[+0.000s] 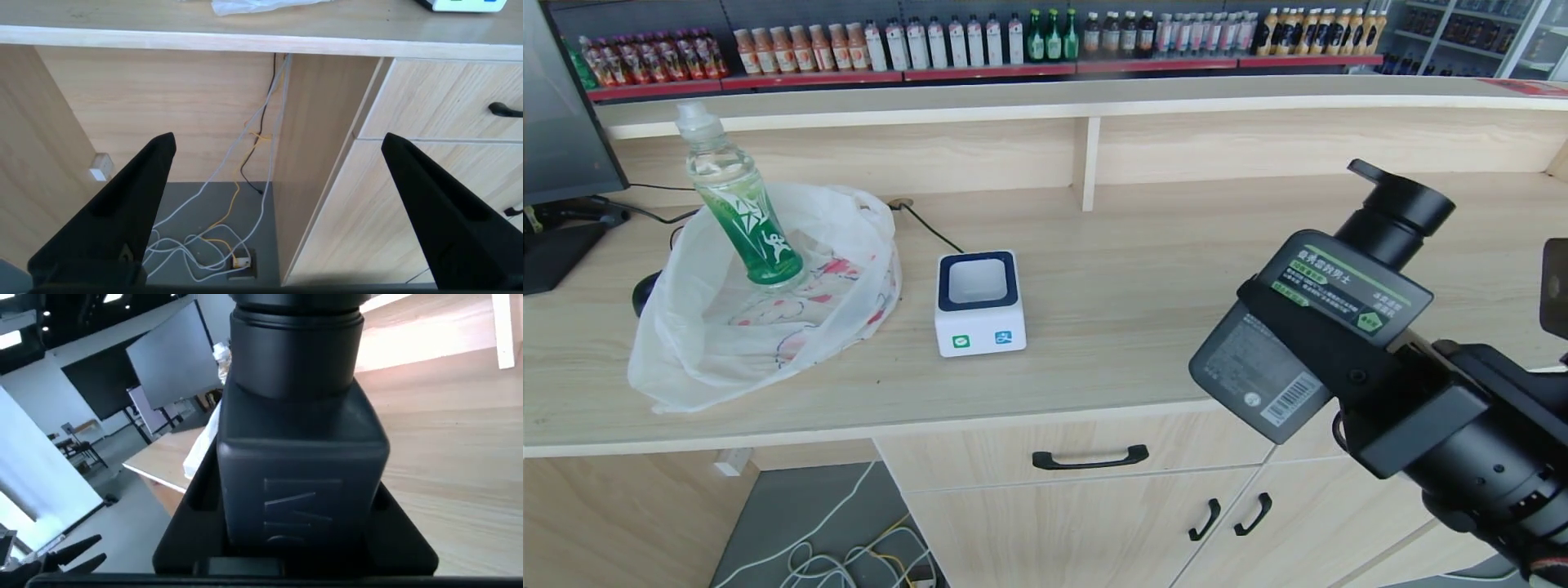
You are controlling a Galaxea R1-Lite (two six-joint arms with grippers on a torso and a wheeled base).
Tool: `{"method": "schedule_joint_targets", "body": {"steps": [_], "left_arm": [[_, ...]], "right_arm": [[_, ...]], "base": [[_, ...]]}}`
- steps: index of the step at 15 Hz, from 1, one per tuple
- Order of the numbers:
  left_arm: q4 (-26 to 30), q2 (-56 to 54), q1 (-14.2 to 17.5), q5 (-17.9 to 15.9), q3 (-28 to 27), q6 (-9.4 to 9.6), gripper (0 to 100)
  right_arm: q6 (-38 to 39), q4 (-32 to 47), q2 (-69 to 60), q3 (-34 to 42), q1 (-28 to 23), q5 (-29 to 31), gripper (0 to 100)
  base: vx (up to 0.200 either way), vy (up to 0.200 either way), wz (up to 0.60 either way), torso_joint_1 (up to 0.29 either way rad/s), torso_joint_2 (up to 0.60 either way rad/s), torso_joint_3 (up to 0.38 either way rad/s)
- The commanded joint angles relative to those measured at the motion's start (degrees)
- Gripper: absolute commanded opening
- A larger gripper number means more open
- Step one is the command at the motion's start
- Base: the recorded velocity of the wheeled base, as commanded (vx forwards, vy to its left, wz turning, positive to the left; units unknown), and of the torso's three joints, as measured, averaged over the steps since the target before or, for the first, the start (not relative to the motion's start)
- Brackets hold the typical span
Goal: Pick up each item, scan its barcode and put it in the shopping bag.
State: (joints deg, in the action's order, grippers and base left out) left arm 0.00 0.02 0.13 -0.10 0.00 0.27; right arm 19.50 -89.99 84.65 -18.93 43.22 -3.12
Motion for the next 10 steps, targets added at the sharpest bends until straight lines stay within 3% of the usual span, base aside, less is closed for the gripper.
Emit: {"method": "schedule_joint_targets", "body": {"steps": [1,10], "left_arm": [[0.00,-0.02,0.04,0.01,0.00,0.00,100],[0.00,-0.02,0.04,0.01,0.00,0.00,100]], "right_arm": [[1.41,-0.01,0.78,-1.55,-0.06,-0.31,0],[9.50,-0.01,8.95,-11.13,-0.06,-2.33,0]], "base": [[0.000,0.000,0.00,0.000,0.00,0.000],[0.000,0.000,0.00,0.000,0.00,0.000]]}}
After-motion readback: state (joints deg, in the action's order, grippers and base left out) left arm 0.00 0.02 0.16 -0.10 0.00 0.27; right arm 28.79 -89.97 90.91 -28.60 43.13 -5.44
